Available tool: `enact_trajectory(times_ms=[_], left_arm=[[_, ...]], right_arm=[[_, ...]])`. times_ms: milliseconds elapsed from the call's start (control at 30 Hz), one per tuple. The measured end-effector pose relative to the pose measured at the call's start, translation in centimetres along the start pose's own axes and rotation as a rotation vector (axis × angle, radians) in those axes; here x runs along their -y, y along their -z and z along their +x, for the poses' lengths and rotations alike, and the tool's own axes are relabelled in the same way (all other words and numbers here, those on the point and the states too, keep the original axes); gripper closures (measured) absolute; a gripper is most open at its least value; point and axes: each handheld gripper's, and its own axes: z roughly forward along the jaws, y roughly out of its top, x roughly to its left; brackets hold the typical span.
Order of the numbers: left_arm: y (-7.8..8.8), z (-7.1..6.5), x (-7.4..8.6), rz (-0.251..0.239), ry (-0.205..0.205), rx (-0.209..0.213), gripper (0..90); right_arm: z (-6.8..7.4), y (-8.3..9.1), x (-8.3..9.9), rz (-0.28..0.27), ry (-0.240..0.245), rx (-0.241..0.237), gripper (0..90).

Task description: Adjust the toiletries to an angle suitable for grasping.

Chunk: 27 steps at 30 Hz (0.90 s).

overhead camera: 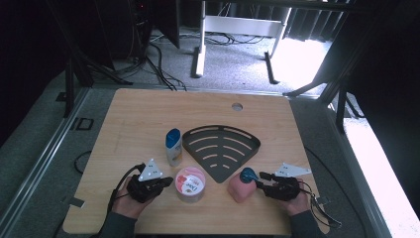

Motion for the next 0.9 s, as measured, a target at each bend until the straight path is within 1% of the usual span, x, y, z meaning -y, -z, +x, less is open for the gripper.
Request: enact_trajectory(times_ms=[100, 167, 233, 267, 333, 400, 433, 633, 700, 800, 900], left_arm=[[-0.1, -0.4, -0.6, -0.033, -0.015, 0.037, 89.9], [-0.6, -0.8, -0.9, -0.025, -0.031, 0.057, 89.9], [-1.2, -1.1, -0.9, 0.01, -0.049, 0.063, 89.9], [-1.3, -1.2, -0.9, -0.001, -0.05, 0.076, 89.9], [-1.2, -1.4, -0.9, 0.01, -0.063, 0.073, 89.9], [-1.2, -1.4, -0.9, 0.01, -0.063, 0.073, 89.9], [-0.9, -1.3, -0.8, 0.021, -0.087, 0.069, 89.9], [-0.7, -1.3, -0.8, 0.036, -0.097, 0.078, 90.0], [-0.5, -1.2, -0.7, 0.042, -0.101, 0.075, 90.0], [-0.4, -1.0, -0.6, 0.038, -0.103, 0.072, 90.0], [-0.2, -0.8, -0.4, 0.041, -0.106, 0.064, 90.0]], right_arm=[[0.0, 0.0, 0.0, 0.001, -0.001, -0.003, 55.1], [0.0, -0.1, 0.0, 0.0, -0.003, -0.005, 55.1], [0.0, -0.1, 0.0, 0.0, -0.001, -0.006, 55.1], [0.0, -0.1, 0.0, 0.0, -0.001, -0.006, 55.1], [0.1, -0.1, 0.0, 0.0, 0.001, -0.006, 55.1], [0.0, -0.1, 0.0, 0.0, 0.0, -0.007, 55.1], [0.0, -0.1, 0.0, 0.0, 0.0, -0.007, 55.1], [0.1, -0.1, 0.0, 0.0, 0.002, -0.011, 55.3], [0.1, -0.2, 0.0, 0.0, 0.002, -0.016, 55.7], [0.2, -0.2, -0.1, 0.0, 0.002, -0.021, 55.7], [0.4, -0.4, -0.1, -0.001, 0.005, -0.037, 56.0]])
